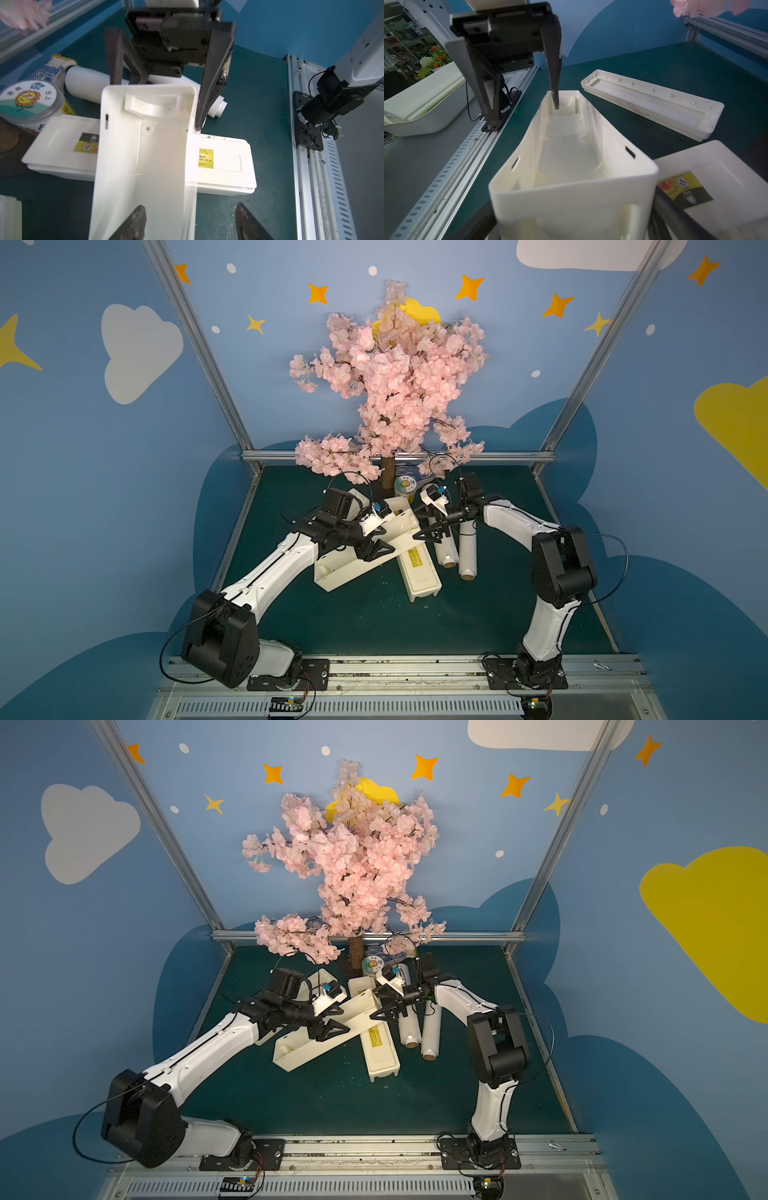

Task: Put plastic wrap rolls into dispensers
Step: Place the plastic wrap cutting box at the center of the board.

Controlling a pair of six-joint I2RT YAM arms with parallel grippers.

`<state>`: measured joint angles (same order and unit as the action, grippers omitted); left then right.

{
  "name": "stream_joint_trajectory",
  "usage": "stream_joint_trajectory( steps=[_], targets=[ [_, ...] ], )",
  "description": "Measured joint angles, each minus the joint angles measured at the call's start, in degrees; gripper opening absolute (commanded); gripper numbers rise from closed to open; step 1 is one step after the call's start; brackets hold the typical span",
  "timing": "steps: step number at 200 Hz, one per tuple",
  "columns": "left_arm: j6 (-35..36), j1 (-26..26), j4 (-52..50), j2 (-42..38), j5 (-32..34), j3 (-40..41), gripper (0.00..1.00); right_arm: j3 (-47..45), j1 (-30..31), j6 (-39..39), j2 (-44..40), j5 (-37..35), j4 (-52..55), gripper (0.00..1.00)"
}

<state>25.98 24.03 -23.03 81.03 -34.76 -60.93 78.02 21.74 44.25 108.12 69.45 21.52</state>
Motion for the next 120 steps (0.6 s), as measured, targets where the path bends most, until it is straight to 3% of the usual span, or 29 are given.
stream_joint_trajectory(
  steps=[19,54,91,98,100,102,120],
  targets=[
    [0.20,1.51,0.04,1.99,2.82,0.00,0.64,0.22,0.13,0.66,0.02,-0.24,0.72,0.32],
    [0.72,4.13,-0.35,6.19,5.18,-1.49,0.32,0.50,0.46,0.74,0.02,-0.52,1.20,0.40],
    [0.42,4.39,-0.48,6.84,5.20,-2.47,0.11,-0.35,0.72,-2.38,0.00,-1.16,-2.34,0.65],
    [0.13,4.39,-0.59,6.80,5.14,-2.40,0.09,-0.85,0.72,-3.15,-0.02,-1.27,-3.52,0.75],
    [-0.15,4.39,-0.57,6.73,5.16,-2.34,0.08,-1.03,0.72,-3.50,-0.04,-1.27,-3.91,0.88],
    [-0.17,4.39,-0.57,6.71,5.16,-2.27,0.08,-1.16,0.72,-3.58,-0.04,-1.29,-4.17,0.91],
    [-1.36,4.50,-0.39,5.79,5.62,-1.14,0.04,-3.13,0.74,-6.58,-0.48,-1.77,-8.22,0.92]
  ],
)
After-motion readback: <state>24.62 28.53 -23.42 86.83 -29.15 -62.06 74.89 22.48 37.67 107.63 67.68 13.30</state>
